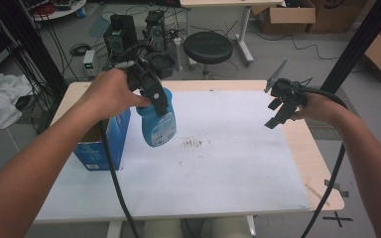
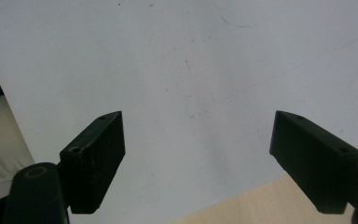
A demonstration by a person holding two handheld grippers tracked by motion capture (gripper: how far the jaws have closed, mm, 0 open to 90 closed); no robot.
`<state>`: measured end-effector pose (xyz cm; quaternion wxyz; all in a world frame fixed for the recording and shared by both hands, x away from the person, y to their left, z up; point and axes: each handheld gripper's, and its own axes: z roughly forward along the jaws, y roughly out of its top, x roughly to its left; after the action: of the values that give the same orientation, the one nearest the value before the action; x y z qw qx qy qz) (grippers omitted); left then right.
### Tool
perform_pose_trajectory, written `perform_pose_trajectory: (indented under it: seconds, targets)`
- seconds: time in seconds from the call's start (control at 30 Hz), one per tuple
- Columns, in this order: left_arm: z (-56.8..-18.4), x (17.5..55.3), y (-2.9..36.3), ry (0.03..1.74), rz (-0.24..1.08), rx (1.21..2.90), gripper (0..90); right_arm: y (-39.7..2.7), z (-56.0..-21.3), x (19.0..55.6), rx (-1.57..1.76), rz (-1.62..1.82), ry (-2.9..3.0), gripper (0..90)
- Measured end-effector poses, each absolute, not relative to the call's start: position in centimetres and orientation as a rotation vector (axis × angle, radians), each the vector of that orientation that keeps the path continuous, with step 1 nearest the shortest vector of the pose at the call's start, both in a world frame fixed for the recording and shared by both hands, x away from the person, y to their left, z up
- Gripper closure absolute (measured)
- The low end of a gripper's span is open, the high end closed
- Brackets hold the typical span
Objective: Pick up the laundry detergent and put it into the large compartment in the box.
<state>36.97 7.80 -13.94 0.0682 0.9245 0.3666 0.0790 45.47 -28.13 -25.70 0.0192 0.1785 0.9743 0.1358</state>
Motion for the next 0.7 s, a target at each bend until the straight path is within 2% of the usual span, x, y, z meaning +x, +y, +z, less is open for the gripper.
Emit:
perform_pose_trajectory:
  seconds: [0.03, 0.2, 0.43, 0.47, 0.7]
  targets:
    - [-13.4, 37.0, 8.3, 1.190, 0.241, 2.757, 38.1, -28.0, -25.7, 45.4, 0.550, 0.428, 3.023, 17.7]
    - [-12.5, 37.1, 9.8, 1.358, 0.239, 2.706, 38.1, -28.0, -25.6, 45.3, 0.522, 0.442, 3.021, 17.7]
    - [-11.4, 37.3, 11.9, 1.513, 0.222, 2.609, 38.1, -28.2, -25.5, 45.3, 0.514, 0.456, 3.019, 17.7]
    - [-10.8, 37.3, 12.7, 1.584, 0.229, 2.551, 38.1, -28.3, -25.4, 45.3, 0.517, 0.463, 3.015, 17.7]
    - [-9.1, 37.5, 15.1, 1.737, 0.298, 2.429, 38.1, -28.5, -25.6, 45.4, 0.515, 0.465, 3.018, 17.7]
